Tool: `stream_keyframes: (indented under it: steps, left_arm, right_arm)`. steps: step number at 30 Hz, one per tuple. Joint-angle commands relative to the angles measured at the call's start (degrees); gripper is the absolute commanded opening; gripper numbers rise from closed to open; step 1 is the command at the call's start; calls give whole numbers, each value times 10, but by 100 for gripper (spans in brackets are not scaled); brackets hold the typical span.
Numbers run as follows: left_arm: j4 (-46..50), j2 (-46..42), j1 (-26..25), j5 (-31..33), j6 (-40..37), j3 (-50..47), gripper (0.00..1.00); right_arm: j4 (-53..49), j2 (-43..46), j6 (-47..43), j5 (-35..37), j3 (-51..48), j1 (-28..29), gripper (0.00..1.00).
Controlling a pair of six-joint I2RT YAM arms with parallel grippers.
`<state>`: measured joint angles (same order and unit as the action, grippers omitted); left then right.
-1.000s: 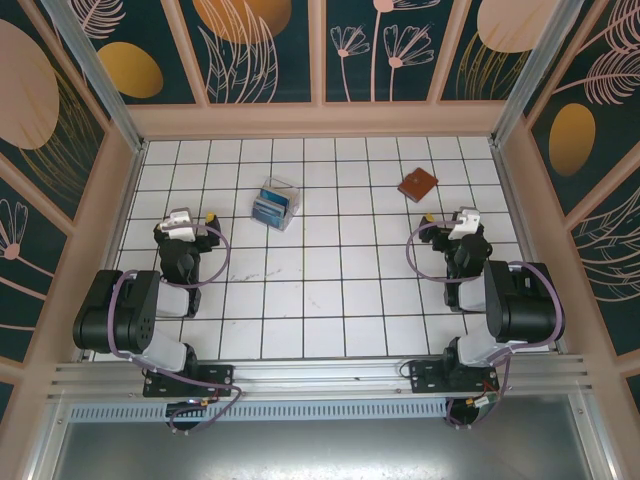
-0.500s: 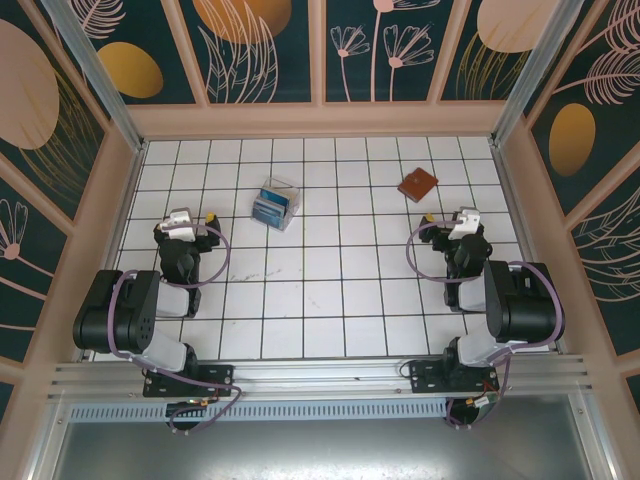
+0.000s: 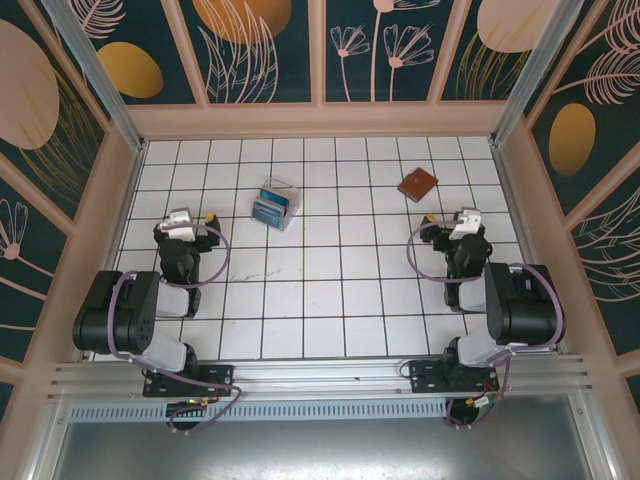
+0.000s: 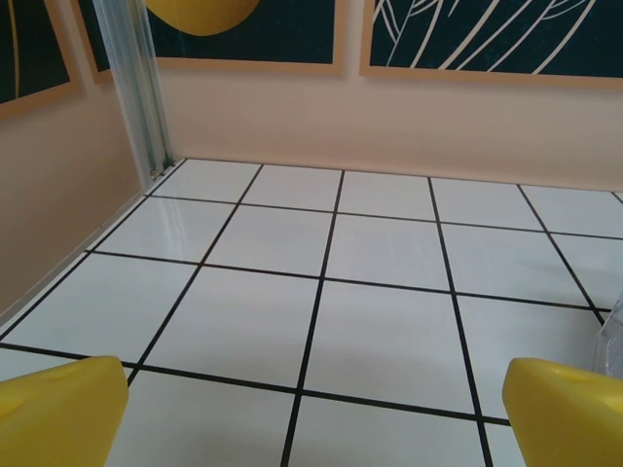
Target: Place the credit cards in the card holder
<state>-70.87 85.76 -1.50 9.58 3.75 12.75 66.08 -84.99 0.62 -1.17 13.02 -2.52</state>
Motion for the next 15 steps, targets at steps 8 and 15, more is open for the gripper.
stream_keyframes:
  steps: [8, 15]
  left_arm:
    - [420, -337, 3, 8, 222, 101, 99]
    - [538, -378, 4, -43, 357, 126, 99]
  right_arm:
    - [-339, 248, 107, -11, 142, 0, 99]
    - [-418, 184, 198, -150, 224, 15, 96]
